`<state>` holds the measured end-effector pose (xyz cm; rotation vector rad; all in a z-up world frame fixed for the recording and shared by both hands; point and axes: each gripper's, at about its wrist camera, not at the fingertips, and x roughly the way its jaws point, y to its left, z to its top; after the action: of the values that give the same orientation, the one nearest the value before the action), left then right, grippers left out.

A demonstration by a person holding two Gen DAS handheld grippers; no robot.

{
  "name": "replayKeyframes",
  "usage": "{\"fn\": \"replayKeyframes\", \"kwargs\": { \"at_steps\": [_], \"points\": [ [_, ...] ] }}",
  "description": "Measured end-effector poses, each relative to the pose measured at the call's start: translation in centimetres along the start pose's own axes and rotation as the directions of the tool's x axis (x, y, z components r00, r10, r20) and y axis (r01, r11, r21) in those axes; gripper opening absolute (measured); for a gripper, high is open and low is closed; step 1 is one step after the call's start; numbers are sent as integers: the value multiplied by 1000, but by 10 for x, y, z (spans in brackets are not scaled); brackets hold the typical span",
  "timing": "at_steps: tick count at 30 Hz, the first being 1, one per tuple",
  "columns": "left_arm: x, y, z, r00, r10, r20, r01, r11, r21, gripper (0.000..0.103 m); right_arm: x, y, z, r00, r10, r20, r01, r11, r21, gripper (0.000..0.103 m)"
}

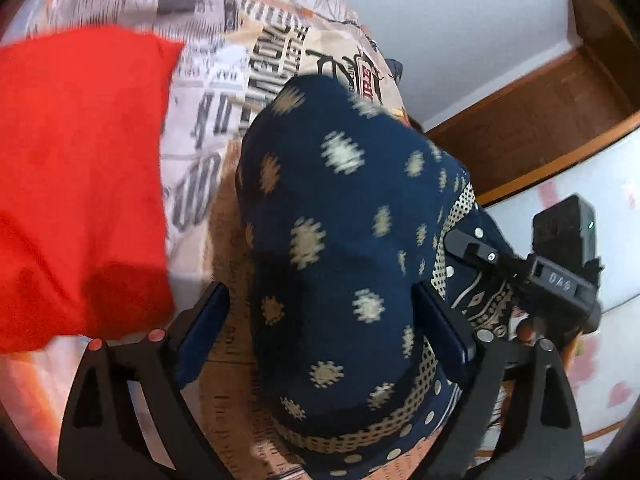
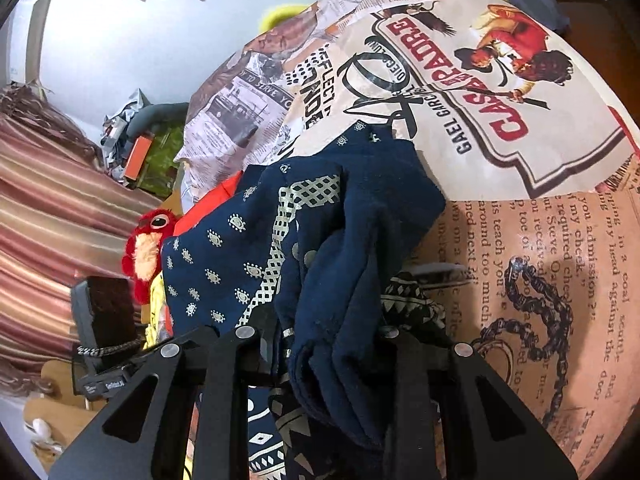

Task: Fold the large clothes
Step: 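Lift the bundle with both tools and carry it onto the red garment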

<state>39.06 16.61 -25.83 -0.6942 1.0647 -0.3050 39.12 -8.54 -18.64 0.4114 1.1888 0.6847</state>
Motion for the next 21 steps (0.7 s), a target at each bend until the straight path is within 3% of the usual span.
{"fn": "replayKeyframes", "kwargs": {
  "at_steps": [1,2,3,8,12,15,21],
  "points": [
    [2,2,0,1000,-22,-7,22,1000,-18,91,0,0,0,1000,1,0,-1,1000,-3,23],
    [4,5,-1,998,-56,-12,56,998,-40,80,-1,-1,-1,1000,8,3,-8,1000,-3,23],
    [4,4,-1,996,-89,-9,89,995,-48,77,-2,0,-1,1000,12,2,-12,1000,-4,23],
    [-24,-17,-1,995,-88,56,86,996,31,54,-18,24,-5,1000,23,16,-22,999,-48,22],
    [-72,-33,2,985,-93,147,81,993,87,52,-32,67,-11,999,9,45,-3,991,-137,22],
    [-117,-41,6,972,-68,225,34,988,152,52,-36,94,-14,997,49,66,-37,984,-172,22],
    [-193,-18,22,944,-2,329,-54,986,158,50,-12,158,-13,988,132,74,-112,967,-229,22]
  ]
}}
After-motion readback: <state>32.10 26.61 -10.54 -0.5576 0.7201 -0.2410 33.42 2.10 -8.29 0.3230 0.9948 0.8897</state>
